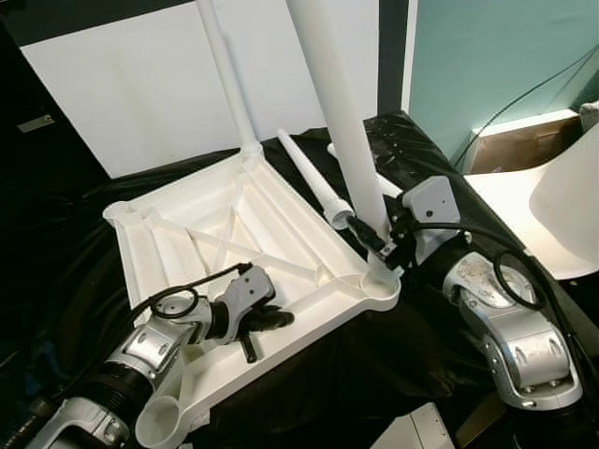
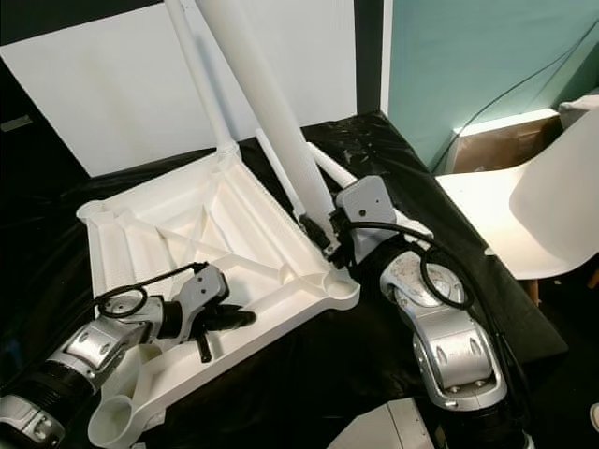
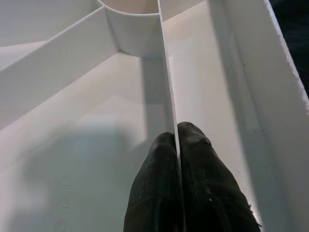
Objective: Building children table
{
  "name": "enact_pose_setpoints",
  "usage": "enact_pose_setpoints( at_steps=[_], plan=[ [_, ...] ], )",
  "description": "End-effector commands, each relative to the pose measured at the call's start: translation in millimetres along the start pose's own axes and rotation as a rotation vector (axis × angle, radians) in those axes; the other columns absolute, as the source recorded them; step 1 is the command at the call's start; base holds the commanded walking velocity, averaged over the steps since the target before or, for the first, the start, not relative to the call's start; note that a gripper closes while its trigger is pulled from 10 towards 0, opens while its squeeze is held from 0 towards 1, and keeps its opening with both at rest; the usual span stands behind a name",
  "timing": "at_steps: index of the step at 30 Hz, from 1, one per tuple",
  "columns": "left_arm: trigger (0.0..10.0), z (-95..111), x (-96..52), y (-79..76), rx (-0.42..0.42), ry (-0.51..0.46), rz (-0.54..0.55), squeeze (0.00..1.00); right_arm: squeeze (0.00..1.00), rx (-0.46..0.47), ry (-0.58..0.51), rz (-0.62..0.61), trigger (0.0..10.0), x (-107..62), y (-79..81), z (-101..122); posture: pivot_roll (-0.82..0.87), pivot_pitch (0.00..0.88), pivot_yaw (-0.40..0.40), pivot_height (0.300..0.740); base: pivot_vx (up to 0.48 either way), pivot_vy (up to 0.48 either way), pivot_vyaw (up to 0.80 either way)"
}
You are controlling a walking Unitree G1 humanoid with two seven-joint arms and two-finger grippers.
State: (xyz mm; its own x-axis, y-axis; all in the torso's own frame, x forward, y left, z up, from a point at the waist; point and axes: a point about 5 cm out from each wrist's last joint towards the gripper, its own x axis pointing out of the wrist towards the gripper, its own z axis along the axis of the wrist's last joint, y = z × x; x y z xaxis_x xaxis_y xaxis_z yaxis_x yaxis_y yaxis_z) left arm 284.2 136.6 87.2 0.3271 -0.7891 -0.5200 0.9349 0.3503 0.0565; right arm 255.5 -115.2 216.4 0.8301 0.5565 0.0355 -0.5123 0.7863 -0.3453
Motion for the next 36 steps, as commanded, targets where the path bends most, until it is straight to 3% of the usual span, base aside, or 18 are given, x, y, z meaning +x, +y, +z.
enact_pose_setpoints(
  at_steps=[1, 2, 6, 8, 10, 12, 24, 30, 33, 36],
  plan=[
    [2.0, -15, -8.0, 8.7, -0.014, 0.092, 0.06, 0.0, 0.0, 0.029, 0.021, 0.039, 10.0, 0.2, 6.8, -6, -0.18, 0.0, 0.142, 0.74, 0.0, 0.0, 0.0],
    [10.0, -11, -5.8, 12.2, -0.011, 0.067, 0.098, 0.0, 0.0, 0.047, 0.028, 0.062, 10.0, -2.2, 9.7, -8, -0.18, 0.0, 0.139, 0.74, 0.0, 0.0, 0.0],
    [10.0, -2, -3.2, 16.3, -0.019, 0.003, 0.145, 0.0, 0.0, 0.085, 0.044, 0.098, 10.0, -7.2, 13.3, -13, -0.18, 0.0, 0.138, 0.74, 0.0, 0.0, 0.0],
    [10.0, 9, -4.1, 17.3, -0.03, -0.076, 0.148, 0.0, 0.0, 0.095, 0.068, 0.114, 10.0, -11.7, 14.5, -19, -0.18, 0.0, 0.136, 0.74, 0.0, 0.0, 0.0],
    [10.0, 9, -4.1, 17.3, -0.03, -0.076, 0.148, 0.0, 0.0, 0.095, 0.068, 0.114, 10.0, -11.7, 14.5, -19, -0.18, 0.0, 0.136, 0.74, 0.0, 0.0, 0.0],
    [10.0, 21, -8.2, 17.5, -0.038, -0.164, 0.129, 0.0, 0.0, 0.088, 0.097, 0.124, 10.0, -17.7, 14.3, -26, -0.18, 0.0, 0.136, 0.74, 0.0, 0.0, 0.0],
    [10.0, 36, -11.6, 20.5, -0.005, -0.237, 0.127, 0.0, 0.0, 0.067, 0.154, 0.106, 10.0, -31.9, 10.6, -48, -0.19, 0.0, 0.138, 0.74, 0.0, 0.0, 0.0],
    [10.0, 38, -11.6, 19.7, 0.006, -0.241, 0.125, 0.0, 0.0, 0.174, 0.183, 0.052, 10.0, -33.2, 7.7, -54, -0.19, 0.0, 0.142, 0.74, 0.0, 0.0, 0.0],
    [10.0, 45, -15.0, 17.8, 0.022, -0.262, 0.102, 0.0, 0.0, 0.297, 0.199, 0.011, 10.0, -29.5, 5.0, -54, -0.19, 0.0, 0.144, 0.74, 0.0, 0.0, 0.0],
    [10.0, 46, -15.9, 17.4, 0.025, -0.267, 0.097, 0.0, 0.0, 0.318, 0.203, 0.005, 10.0, -28.9, 4.7, -55, -0.19, 0.0, 0.144, 0.74, 0.0, 0.0, 0.0]
  ],
)
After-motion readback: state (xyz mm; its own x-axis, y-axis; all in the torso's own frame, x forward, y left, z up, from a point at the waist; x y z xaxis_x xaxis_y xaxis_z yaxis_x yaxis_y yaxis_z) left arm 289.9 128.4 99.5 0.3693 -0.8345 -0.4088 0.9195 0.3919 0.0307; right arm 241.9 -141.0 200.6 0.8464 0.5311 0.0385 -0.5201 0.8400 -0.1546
